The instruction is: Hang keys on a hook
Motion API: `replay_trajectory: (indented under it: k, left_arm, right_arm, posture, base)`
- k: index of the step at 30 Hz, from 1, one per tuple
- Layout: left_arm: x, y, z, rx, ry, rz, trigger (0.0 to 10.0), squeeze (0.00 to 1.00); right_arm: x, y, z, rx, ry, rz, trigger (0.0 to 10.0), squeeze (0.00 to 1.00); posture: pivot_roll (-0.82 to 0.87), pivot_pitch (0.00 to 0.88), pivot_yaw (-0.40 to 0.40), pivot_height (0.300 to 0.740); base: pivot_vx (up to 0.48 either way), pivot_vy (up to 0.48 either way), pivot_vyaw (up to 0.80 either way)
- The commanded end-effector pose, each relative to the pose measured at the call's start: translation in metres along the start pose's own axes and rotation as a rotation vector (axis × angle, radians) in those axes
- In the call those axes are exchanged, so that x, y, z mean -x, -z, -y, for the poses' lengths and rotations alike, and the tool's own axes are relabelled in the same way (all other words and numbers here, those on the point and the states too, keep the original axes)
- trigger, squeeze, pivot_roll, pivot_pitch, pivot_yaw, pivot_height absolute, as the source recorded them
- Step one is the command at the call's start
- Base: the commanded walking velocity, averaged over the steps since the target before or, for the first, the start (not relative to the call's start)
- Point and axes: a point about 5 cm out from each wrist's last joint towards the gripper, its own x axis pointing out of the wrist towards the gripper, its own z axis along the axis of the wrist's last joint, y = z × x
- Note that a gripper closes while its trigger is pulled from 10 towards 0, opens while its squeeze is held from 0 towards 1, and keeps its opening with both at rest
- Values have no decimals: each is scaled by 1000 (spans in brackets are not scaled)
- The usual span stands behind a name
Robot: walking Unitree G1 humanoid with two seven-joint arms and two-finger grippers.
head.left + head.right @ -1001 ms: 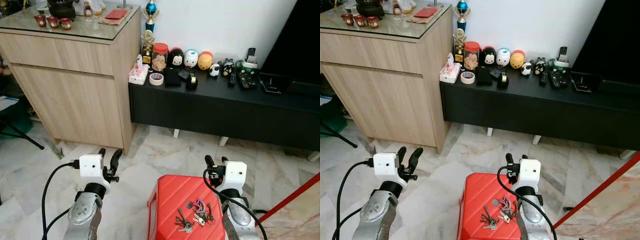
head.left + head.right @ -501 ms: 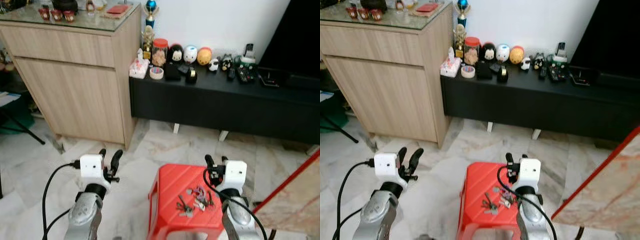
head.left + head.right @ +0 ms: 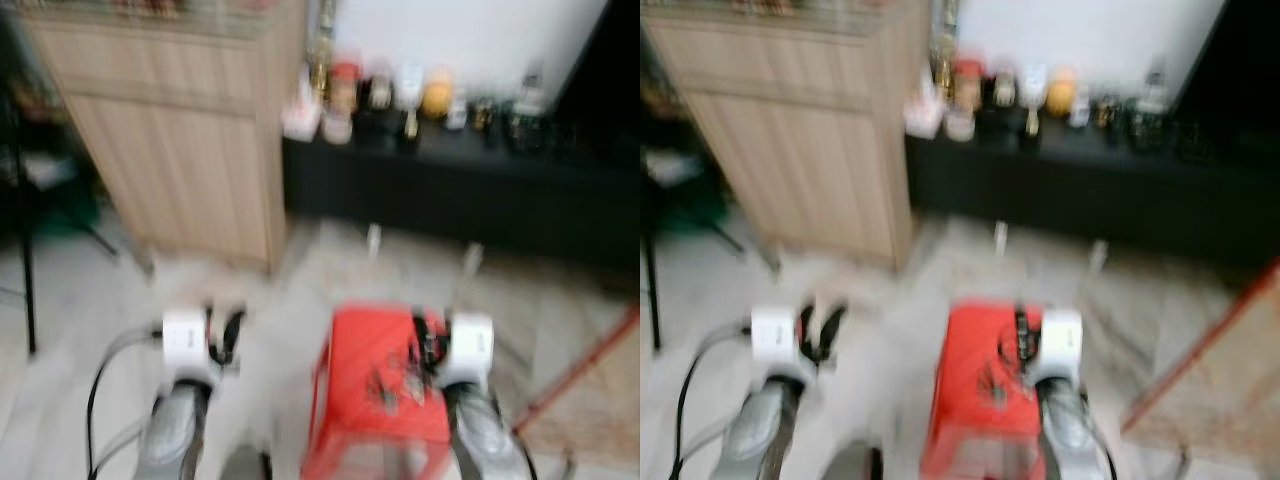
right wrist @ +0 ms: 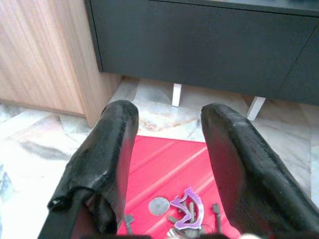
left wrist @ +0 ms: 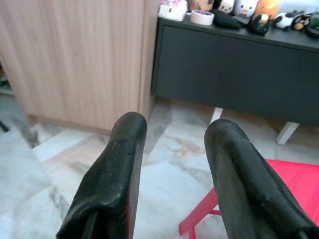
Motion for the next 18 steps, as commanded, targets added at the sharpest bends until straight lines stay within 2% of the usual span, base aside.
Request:
replay_trajectory:
  k: [1, 4, 9, 18]
  left_arm:
    - [-4, -5, 5, -1, 19, 18, 10000, 0]
    - [-4, -5, 6, -1, 19, 16, 10000, 0]
    - [-4, -4, 6, 0, 19, 14, 10000, 0]
    - [-4, -4, 6, 0, 20, 12, 10000, 0]
  right_arm:
    - [1, 3, 5, -2, 18, -19, 10000, 0]
    - [1, 4, 4, 6, 16, -33, 10000, 0]
    - [1, 5, 3, 11, 9, -38, 10000, 0]
    - [2, 4, 3, -7, 11, -28, 10000, 0]
  posture:
    - [72, 65, -95, 661]
    - [74, 65, -96, 661]
    - [72, 66, -95, 636]
    - [73, 66, -95, 636]
  base:
    - [0, 0, 0]
    - [0, 0, 0]
    - [0, 0, 0]
    - [0, 0, 0]
